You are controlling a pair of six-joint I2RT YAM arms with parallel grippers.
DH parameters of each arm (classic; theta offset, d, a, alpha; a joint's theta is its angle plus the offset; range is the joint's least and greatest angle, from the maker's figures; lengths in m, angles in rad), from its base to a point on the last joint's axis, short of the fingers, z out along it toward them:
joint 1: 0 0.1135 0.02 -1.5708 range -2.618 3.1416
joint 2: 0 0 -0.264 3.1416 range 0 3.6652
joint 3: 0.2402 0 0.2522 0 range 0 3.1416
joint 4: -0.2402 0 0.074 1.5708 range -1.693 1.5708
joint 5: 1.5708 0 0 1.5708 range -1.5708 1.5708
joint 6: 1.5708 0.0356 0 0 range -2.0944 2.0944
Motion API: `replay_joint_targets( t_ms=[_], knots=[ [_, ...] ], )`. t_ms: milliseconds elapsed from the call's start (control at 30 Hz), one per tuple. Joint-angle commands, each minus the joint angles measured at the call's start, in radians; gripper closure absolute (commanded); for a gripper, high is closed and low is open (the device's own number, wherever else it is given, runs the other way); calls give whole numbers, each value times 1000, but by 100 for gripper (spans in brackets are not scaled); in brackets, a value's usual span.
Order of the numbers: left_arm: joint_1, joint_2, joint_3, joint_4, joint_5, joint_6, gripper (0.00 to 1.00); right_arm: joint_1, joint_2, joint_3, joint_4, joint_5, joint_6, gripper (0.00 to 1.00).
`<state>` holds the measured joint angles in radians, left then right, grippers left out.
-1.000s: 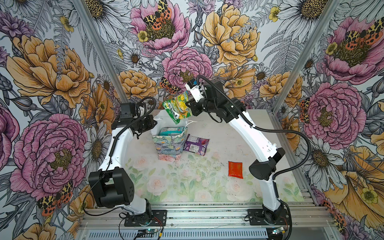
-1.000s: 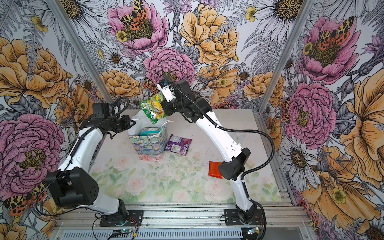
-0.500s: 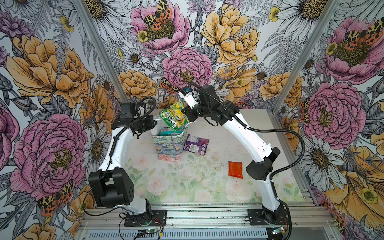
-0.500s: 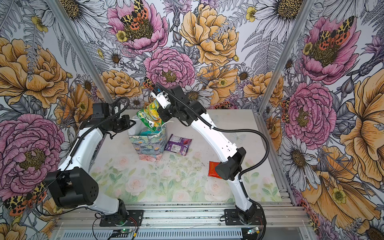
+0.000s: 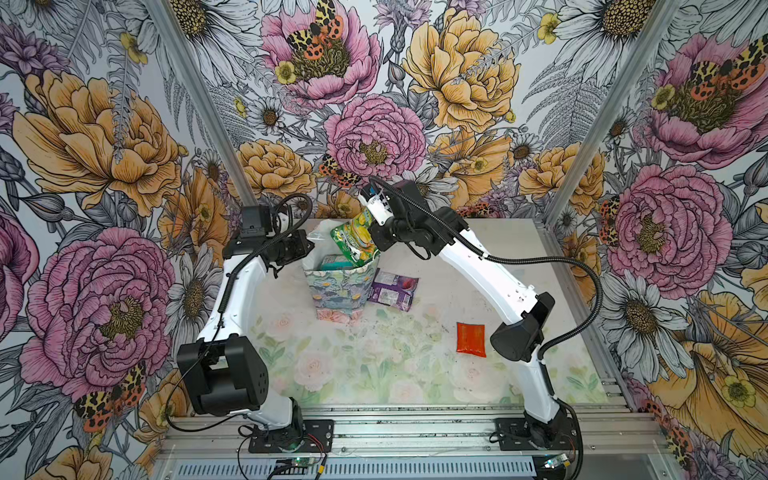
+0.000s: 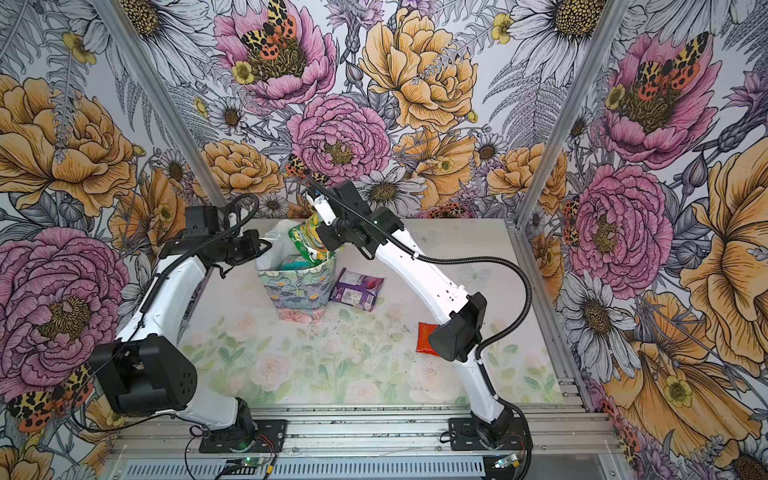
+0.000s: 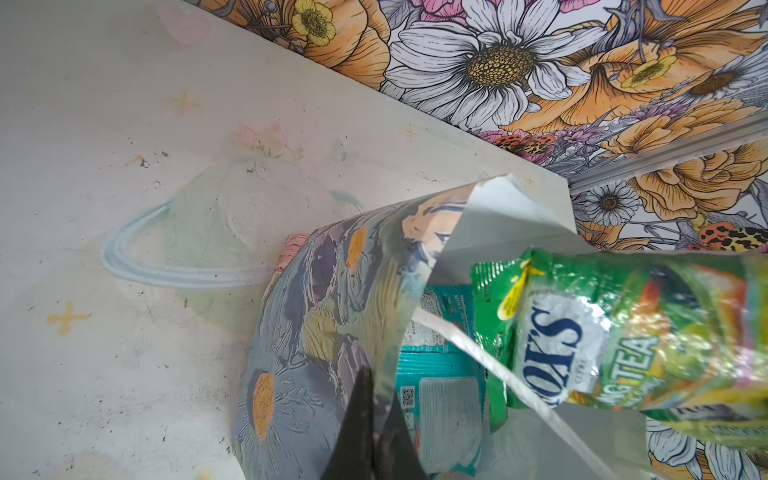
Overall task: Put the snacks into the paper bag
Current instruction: 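Lower the green-yellow packet into the bag and open the right gripper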
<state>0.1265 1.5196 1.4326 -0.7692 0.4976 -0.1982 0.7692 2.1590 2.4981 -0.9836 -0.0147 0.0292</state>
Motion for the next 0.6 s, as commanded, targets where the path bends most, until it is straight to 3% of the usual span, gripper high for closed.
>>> replay_joint_targets(
  t_ms=[0, 567],
  knots=[
    [-5, -35, 20, -27, 13, 17, 100, 0, -62, -16, 36, 7, 6, 100],
    [-6, -37, 20, -27, 15, 15, 100, 19, 5, 25, 25, -192, -29, 100]
  ],
)
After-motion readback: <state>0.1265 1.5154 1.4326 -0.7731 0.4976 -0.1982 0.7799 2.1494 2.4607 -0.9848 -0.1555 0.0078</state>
